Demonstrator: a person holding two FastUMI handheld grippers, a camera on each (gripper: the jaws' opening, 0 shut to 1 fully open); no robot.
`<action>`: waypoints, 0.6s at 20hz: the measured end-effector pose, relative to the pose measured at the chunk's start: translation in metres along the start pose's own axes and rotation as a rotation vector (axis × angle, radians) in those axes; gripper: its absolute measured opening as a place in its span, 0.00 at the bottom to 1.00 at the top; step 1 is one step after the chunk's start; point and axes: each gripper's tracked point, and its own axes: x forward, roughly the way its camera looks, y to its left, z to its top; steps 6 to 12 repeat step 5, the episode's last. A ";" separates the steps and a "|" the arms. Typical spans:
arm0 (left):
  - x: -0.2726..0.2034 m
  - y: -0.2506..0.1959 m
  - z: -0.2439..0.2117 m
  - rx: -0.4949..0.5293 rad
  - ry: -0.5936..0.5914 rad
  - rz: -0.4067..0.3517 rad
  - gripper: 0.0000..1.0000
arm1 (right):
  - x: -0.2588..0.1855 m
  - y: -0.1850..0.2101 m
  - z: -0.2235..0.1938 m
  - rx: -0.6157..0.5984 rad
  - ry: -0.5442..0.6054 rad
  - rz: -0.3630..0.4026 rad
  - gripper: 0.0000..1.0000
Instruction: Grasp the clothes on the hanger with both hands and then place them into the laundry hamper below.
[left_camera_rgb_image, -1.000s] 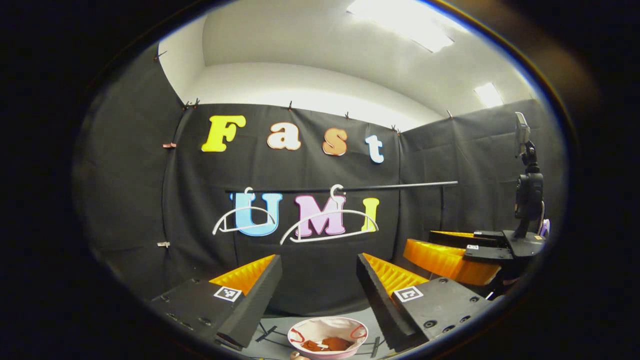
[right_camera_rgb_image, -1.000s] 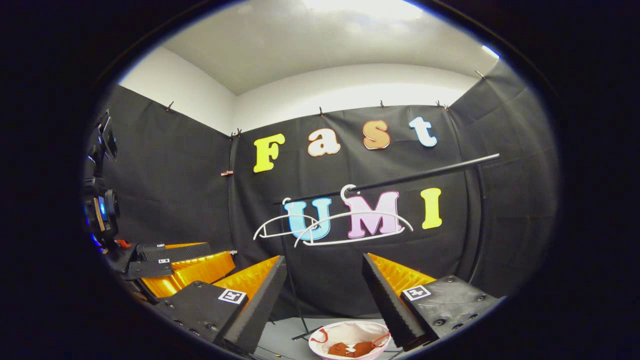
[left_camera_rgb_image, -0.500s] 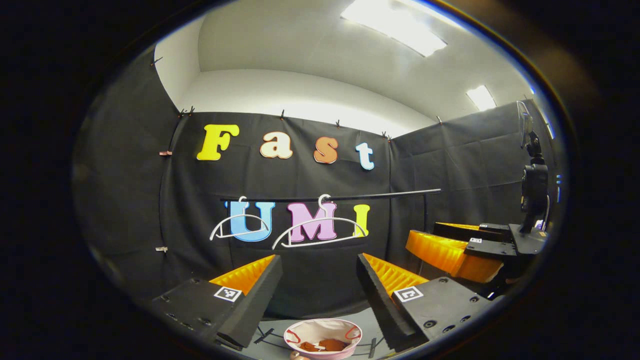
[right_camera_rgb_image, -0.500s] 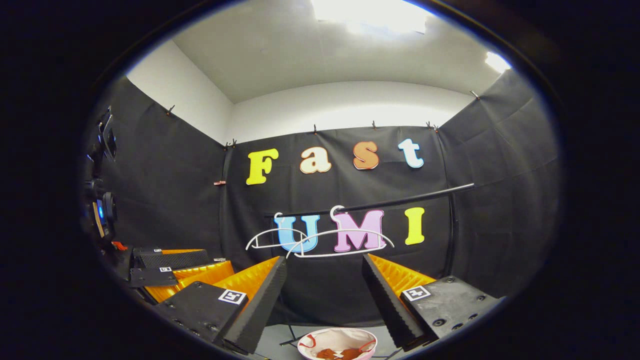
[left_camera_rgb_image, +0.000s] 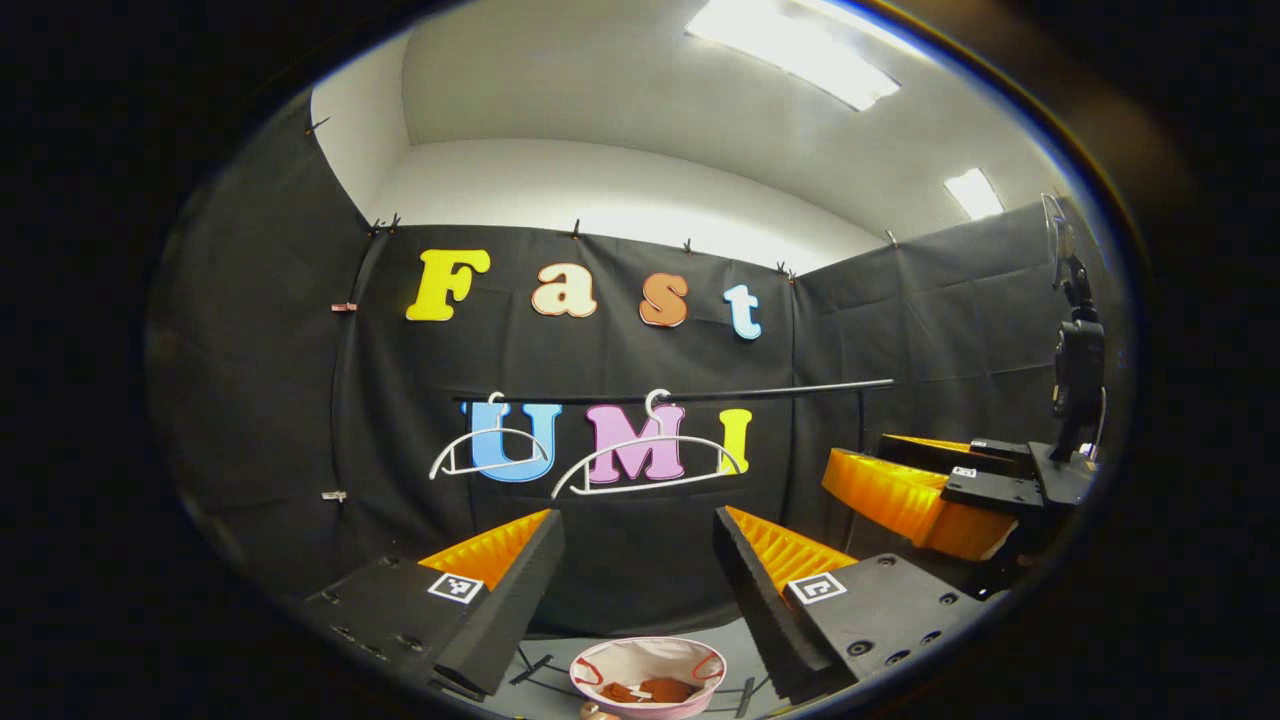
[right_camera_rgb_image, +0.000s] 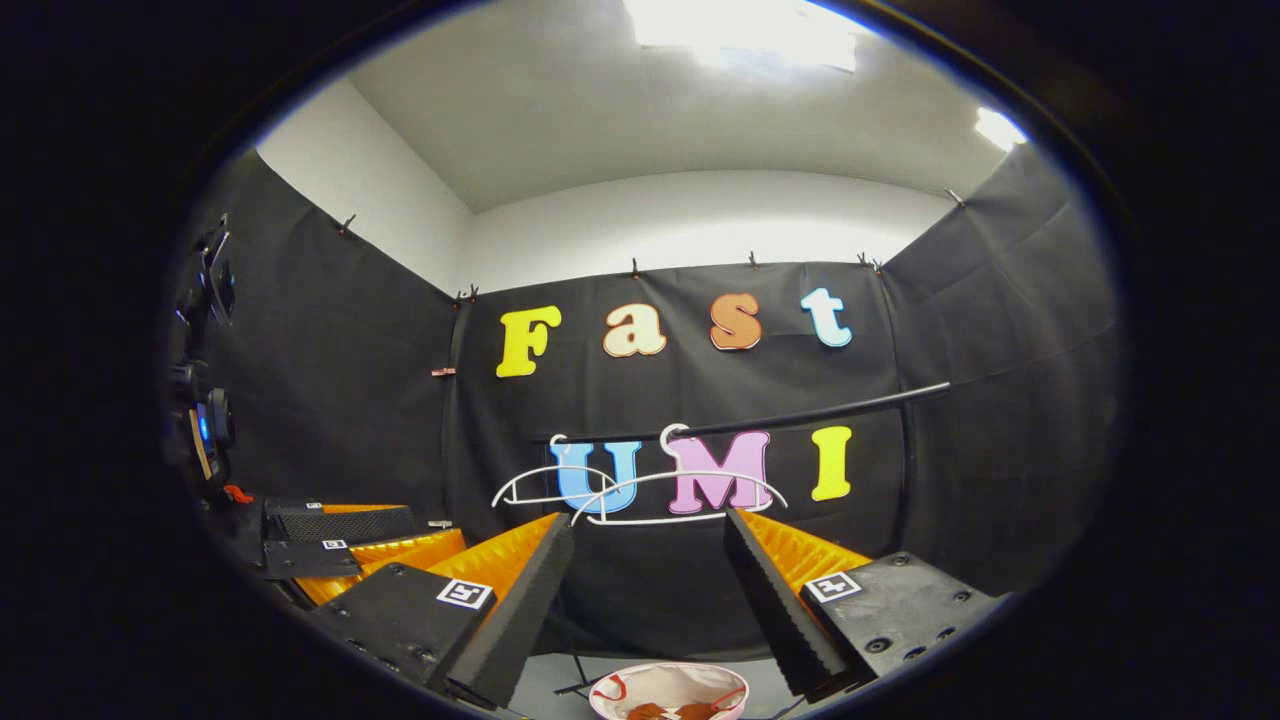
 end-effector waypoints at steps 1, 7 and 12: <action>-0.001 0.000 0.000 -0.001 0.001 0.009 0.95 | -0.001 -0.002 0.000 0.008 0.002 0.006 1.00; 0.001 -0.006 0.005 -0.004 -0.009 0.037 0.95 | 0.000 -0.015 -0.001 0.008 0.016 0.014 0.97; 0.001 -0.006 0.005 -0.004 -0.009 0.037 0.95 | 0.000 -0.015 -0.001 0.008 0.016 0.014 0.97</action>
